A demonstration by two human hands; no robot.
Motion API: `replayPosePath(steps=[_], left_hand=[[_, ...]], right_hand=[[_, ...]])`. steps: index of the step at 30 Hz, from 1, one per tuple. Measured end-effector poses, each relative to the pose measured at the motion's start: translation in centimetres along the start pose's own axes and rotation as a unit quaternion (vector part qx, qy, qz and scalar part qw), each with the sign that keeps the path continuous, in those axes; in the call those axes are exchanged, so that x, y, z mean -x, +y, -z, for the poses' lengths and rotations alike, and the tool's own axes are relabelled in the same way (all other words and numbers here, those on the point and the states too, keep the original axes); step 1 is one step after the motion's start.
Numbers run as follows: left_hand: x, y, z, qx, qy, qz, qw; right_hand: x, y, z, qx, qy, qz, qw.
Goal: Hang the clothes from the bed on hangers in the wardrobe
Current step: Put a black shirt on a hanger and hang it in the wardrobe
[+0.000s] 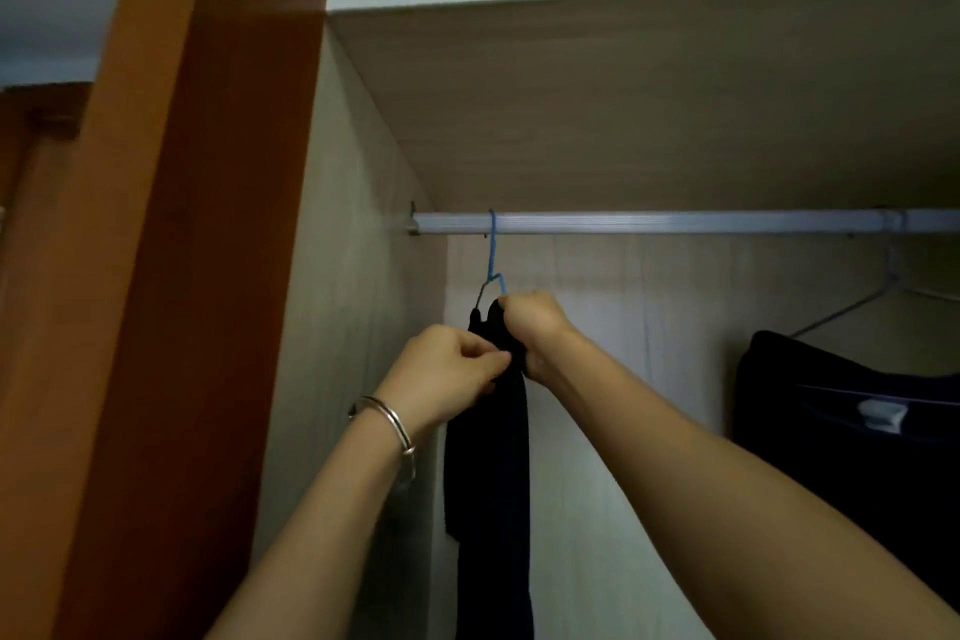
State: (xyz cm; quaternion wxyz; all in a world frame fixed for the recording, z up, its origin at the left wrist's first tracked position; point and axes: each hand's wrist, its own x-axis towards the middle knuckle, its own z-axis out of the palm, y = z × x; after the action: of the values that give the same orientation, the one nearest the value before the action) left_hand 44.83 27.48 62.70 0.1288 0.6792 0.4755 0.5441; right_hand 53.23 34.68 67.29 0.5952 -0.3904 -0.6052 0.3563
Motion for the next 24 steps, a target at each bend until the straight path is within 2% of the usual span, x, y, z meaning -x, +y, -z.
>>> replayPosePath(steps=[3,6,11,13,16,20,24], left_hand=[[0.2,-0.1,-0.1,-0.049,0.019,-0.002,0.999],[0.9,-0.2,-0.3,-0.057,0.005,0.002,0.998],[3.5,-0.7,-0.8,-0.02,0.027,0.029,0.999],[4.9,-1.0,-1.7,-0.091,0.055,0.038,0.994],[7.5,-2.4,-3.5,-0.229,0.084,0.063,0.968],[12.0,-5.8,-4.9,-0.262,0.104,0.133,0.95],[17.5,-9.0,-6.2,-0.306,0.109,0.198,0.925]], right_hand=[[-0.4,0.1,-0.5,-0.019,-0.001,0.004,1.0],[0.0,0.4,-0.3,-0.019,-0.007,0.009,1.0],[2.9,0.9,1.9,-0.012,-0.108,-0.001,0.994],[4.2,1.8,2.8,-0.005,-0.136,0.005,0.991],[6.6,4.0,3.6,-0.01,-0.152,0.023,0.988],[10.4,9.1,4.2,0.007,-0.17,0.109,0.979],[13.9,15.5,4.2,0.07,-0.264,0.126,0.954]])
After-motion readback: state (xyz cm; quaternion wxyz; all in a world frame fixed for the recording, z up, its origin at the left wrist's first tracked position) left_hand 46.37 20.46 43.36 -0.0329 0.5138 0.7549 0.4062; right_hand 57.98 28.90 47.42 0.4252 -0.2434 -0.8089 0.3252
